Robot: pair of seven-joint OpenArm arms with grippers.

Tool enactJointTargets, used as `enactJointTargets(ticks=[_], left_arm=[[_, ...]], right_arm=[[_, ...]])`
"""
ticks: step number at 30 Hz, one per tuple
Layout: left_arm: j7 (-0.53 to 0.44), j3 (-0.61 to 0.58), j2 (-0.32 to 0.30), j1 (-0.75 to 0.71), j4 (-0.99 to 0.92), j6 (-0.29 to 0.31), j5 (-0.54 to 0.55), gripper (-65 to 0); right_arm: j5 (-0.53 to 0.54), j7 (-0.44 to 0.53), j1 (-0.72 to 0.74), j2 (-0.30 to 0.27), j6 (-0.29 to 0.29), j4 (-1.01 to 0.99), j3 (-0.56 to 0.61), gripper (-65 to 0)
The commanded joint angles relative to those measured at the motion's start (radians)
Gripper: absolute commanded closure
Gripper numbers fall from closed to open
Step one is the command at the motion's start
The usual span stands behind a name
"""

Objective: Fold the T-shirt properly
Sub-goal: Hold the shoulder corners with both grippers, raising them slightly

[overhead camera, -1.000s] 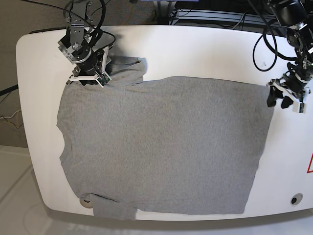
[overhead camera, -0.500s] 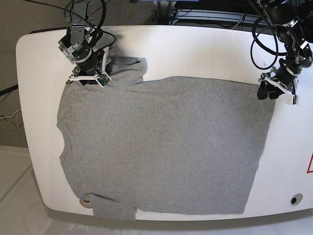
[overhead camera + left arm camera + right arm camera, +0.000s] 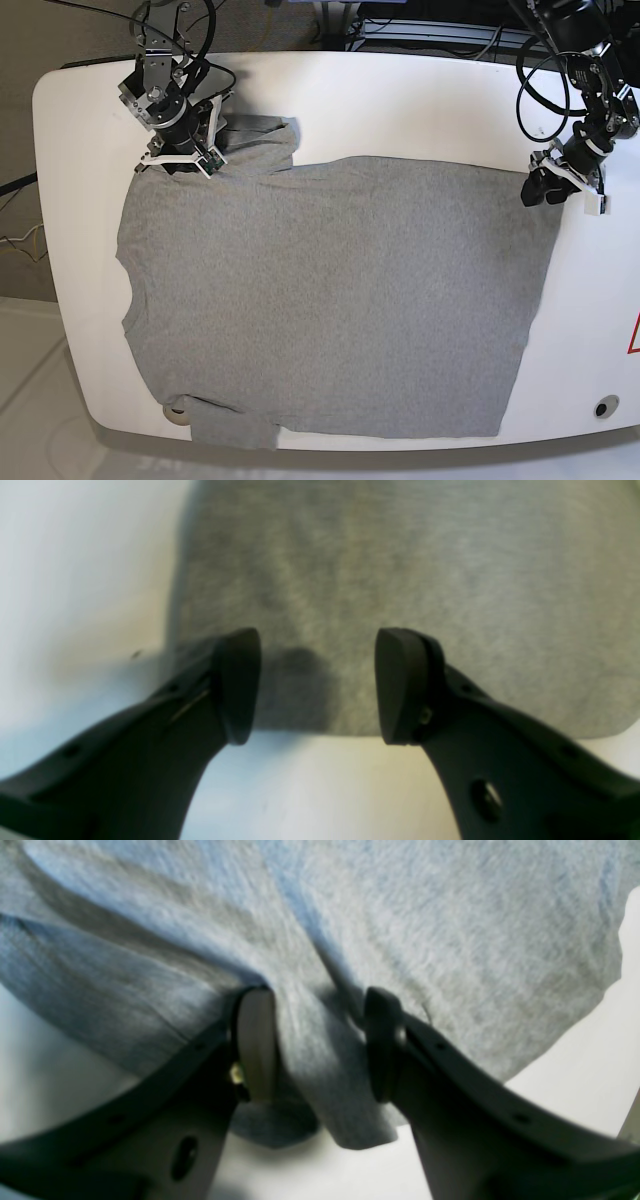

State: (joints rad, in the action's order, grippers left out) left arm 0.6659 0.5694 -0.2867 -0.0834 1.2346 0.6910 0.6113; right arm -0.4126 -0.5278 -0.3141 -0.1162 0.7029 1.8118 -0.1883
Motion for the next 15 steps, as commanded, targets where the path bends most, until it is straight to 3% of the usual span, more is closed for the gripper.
enactJointTargets(ticks=[1,15], left_arm=[[-0.011,0.002,-0.017,0.009,0.023,0.007,0.031,-35.3],[-0.030,0.007,-0.008,0.011,0.010,0.007,0.038,-33.2]], right_arm=[[-0.001,-0.007,0.001,-0.005,-0.005,0.010,-0.002,-26.2],[-0.009,-0.033,0.001,-0.006,-0.005,0.003,-0.004,-26.4]])
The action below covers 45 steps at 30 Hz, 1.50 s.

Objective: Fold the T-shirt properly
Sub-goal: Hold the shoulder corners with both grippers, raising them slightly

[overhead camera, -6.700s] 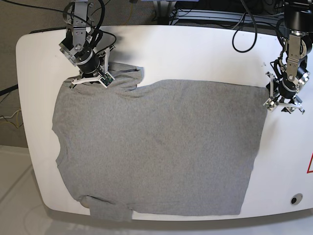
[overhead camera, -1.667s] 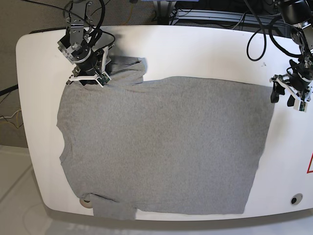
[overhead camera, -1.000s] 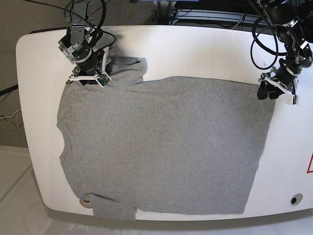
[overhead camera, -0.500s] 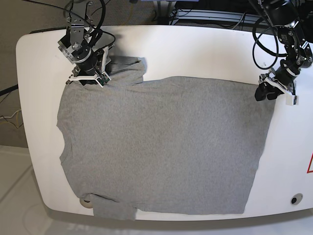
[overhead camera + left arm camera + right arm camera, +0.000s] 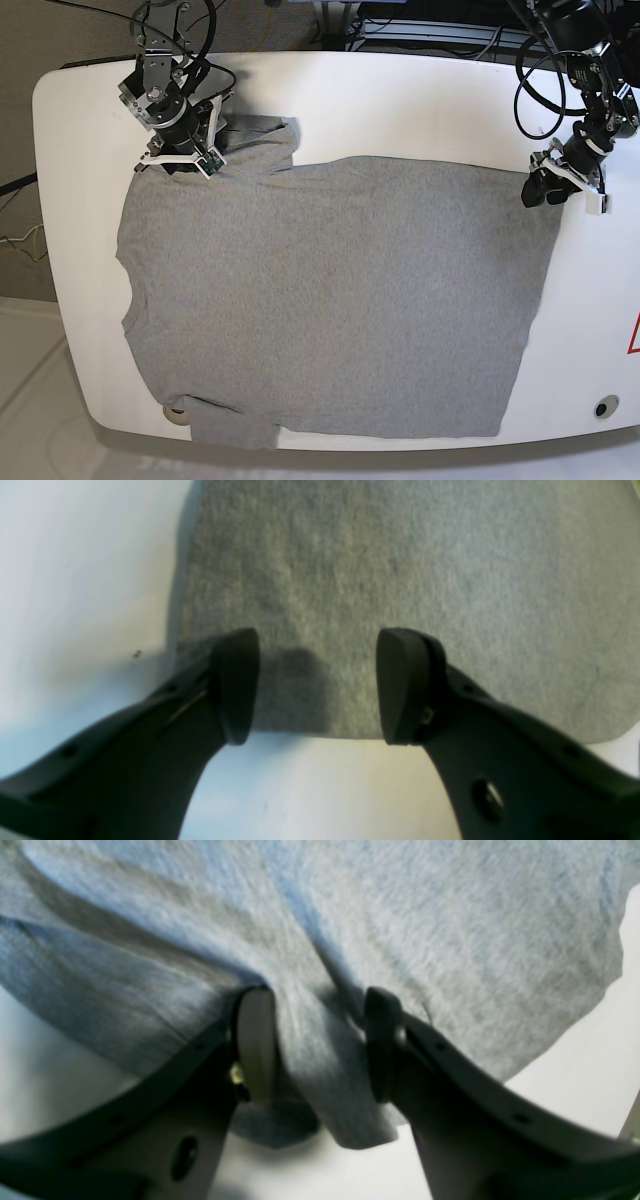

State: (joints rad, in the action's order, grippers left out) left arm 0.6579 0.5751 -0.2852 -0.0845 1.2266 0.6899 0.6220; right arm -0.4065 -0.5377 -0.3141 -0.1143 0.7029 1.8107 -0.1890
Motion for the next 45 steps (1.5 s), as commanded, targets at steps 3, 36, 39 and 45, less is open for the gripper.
enactJointTargets(ticks=[3,36,39,45], left_arm=[[-0.019,0.001,-0.010,0.013,0.018,0.008,0.032,-31.6],[-0.031,0.009,-0.043,0.005,0.011,0.008,0.020,-33.3],[-0.025,0.013,-0.046,0.013,0.002,0.008,0.020,-30.7],[-0.014,0.012,-0.049,0.030,-0.009,0.008,0.022,-11.1]], right_arm=[[-0.017,-0.027,0.001,-0.008,-0.005,0.005,-0.004,-26.3],[-0.027,-0.066,-0.006,-0.004,-0.005,0.001,-0.003,-27.0],[-0.019,-0.057,-0.001,-0.005,-0.005,0.004,-0.003,-26.9],[-0.009,-0.046,0.005,-0.006,-0.005,0.008,-0.006,-26.7]])
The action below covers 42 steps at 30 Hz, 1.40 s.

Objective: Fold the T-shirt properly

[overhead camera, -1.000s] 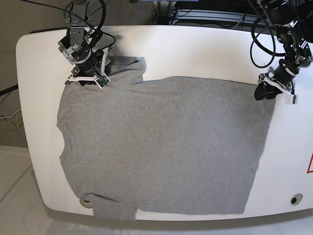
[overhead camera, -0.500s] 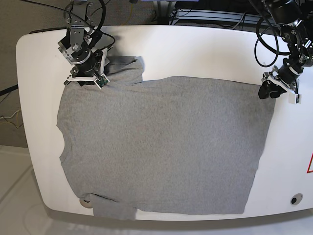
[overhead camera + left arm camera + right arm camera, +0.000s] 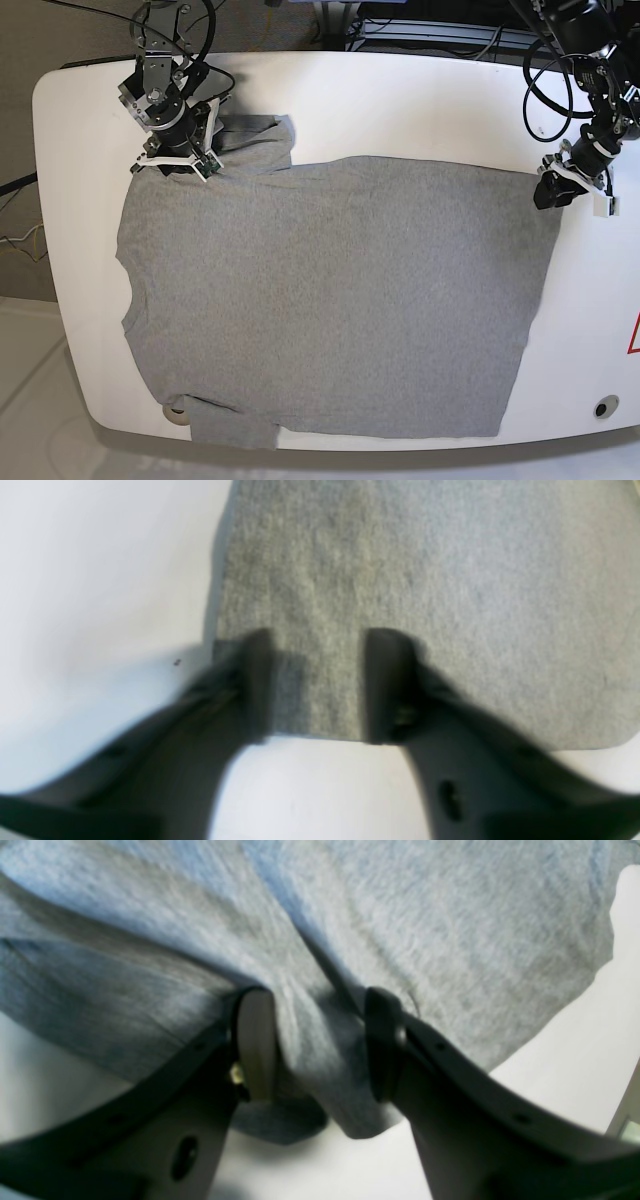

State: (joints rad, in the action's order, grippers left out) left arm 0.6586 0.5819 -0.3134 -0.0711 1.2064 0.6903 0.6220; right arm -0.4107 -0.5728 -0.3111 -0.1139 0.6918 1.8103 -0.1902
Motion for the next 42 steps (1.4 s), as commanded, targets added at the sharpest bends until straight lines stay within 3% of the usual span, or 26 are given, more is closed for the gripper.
enactJointTargets(ticks=[1,3,5,9,11,19,31,42], left_arm=[[-0.014,0.006,-0.020,0.019,0.011,0.008,0.022,-7.2],[-0.014,0.011,-0.019,0.023,0.010,0.008,0.023,-5.1],[-0.018,0.016,-0.013,0.016,0.025,0.008,0.022,-10.0],[-0.049,0.044,-0.011,0.016,0.033,0.008,0.033,-27.7],[-0.053,0.053,-0.010,0.013,0.033,0.008,0.042,-31.9],[-0.044,0.074,-0.015,-0.005,0.042,0.008,0.086,-22.0],[-0.044,0.059,0.001,-0.001,0.042,0.008,0.081,-30.8],[-0.044,0.061,0.005,-0.005,0.033,0.008,0.071,-23.5]], right_arm=[[-0.004,-0.011,0.002,-0.007,0.006,0.009,-0.005,-26.7],[-0.004,-0.010,0.002,-0.007,0.006,0.008,-0.005,-26.6],[0.004,-0.006,0.001,-0.009,0.006,0.008,-0.005,-26.8],[0.004,-0.008,0.000,-0.009,0.006,0.007,-0.003,-26.7],[0.008,-0.006,0.000,-0.009,0.006,0.010,-0.002,-26.7],[0.030,-0.002,0.004,-0.008,0.006,0.022,-0.003,-26.8],[0.011,-0.009,-0.002,-0.005,0.006,0.016,-0.006,-27.0],[0.019,-0.031,-0.006,-0.007,0.006,0.017,-0.007,-28.4]])
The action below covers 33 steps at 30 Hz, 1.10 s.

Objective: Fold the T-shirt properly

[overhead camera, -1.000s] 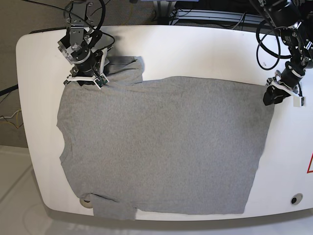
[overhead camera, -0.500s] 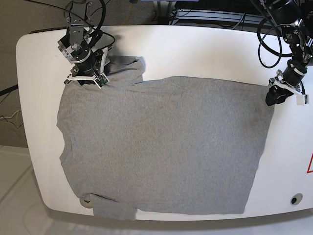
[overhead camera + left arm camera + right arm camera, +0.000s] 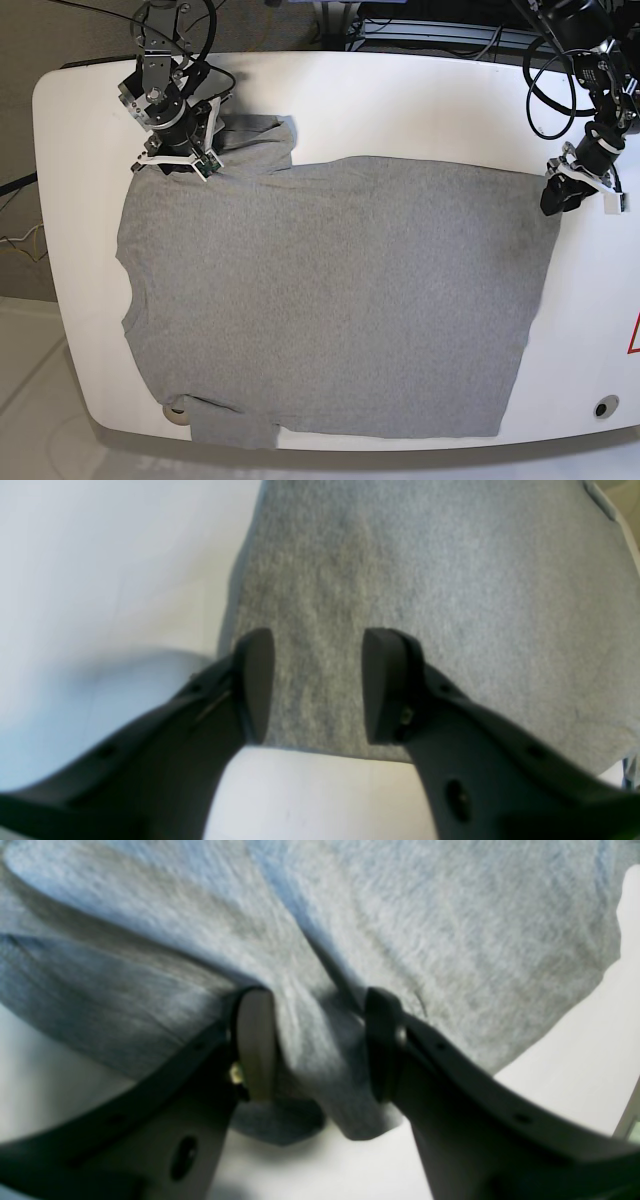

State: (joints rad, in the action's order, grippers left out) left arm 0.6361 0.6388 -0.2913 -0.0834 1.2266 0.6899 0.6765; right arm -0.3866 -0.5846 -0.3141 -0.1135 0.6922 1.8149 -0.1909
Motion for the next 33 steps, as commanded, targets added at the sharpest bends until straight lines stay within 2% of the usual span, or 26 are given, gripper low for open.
enactJointTargets(ticks=[1,5,17,29,33], left_arm=[[-0.021,0.006,-0.018,0.004,0.013,0.008,0.013,-23.6],[-0.020,0.006,-0.017,0.004,0.012,0.008,0.010,-26.9],[-0.017,0.015,-0.012,-0.013,0.013,0.008,0.015,-29.0],[0.003,0.006,-0.015,-0.006,0.012,0.008,0.018,-27.2],[0.033,0.001,-0.008,-0.008,0.010,0.008,0.013,-23.4]], right_arm=[[-0.002,-0.018,-0.004,-0.008,0.006,0.012,-0.008,-29.2],[-0.004,-0.013,-0.007,-0.009,0.006,0.006,-0.007,-29.7],[0.003,-0.006,-0.010,-0.008,0.006,0.008,-0.003,-29.5],[-0.003,-0.010,-0.006,-0.006,0.006,0.017,-0.006,-29.3],[-0.005,-0.011,-0.003,-0.008,0.006,0.014,-0.013,-29.2]])
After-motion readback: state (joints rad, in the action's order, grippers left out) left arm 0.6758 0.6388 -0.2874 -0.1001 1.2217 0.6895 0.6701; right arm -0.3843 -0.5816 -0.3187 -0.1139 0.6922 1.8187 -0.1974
